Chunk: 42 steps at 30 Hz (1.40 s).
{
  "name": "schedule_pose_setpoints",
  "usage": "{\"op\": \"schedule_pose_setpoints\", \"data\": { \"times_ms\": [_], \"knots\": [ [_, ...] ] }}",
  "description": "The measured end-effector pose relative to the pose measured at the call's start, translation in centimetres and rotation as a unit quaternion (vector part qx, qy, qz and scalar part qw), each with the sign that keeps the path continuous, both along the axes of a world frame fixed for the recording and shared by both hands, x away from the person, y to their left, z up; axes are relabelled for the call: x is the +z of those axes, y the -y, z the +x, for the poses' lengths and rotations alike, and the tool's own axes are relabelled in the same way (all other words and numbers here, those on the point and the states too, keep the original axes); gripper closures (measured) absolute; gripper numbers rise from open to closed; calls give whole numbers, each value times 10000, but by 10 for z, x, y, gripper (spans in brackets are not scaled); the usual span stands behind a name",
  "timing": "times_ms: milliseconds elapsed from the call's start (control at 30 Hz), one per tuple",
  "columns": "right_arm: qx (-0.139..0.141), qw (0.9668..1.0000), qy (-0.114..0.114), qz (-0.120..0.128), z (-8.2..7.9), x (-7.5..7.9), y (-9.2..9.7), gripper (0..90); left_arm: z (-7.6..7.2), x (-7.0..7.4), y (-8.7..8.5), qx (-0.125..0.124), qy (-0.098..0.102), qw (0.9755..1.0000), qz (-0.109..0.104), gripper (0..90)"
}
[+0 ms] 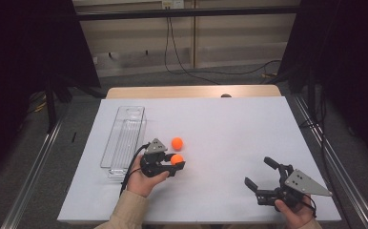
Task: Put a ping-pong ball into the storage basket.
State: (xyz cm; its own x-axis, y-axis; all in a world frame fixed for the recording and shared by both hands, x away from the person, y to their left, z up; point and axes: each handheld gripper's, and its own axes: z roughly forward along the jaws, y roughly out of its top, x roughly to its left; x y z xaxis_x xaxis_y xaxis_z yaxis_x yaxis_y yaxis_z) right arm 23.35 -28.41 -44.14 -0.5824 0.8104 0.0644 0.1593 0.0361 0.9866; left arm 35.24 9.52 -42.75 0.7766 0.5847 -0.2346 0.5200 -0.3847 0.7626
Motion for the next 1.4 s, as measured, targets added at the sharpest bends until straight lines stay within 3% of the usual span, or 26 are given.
{"op": "schedule_pose_setpoints", "data": {
  "times_ms": [1400],
  "knots": [
    [26, 10000, -5, -19, 0, 0, 0, 32, 3, 7, -13, 199, 41, 9998, -20, 508]
  ]
}}
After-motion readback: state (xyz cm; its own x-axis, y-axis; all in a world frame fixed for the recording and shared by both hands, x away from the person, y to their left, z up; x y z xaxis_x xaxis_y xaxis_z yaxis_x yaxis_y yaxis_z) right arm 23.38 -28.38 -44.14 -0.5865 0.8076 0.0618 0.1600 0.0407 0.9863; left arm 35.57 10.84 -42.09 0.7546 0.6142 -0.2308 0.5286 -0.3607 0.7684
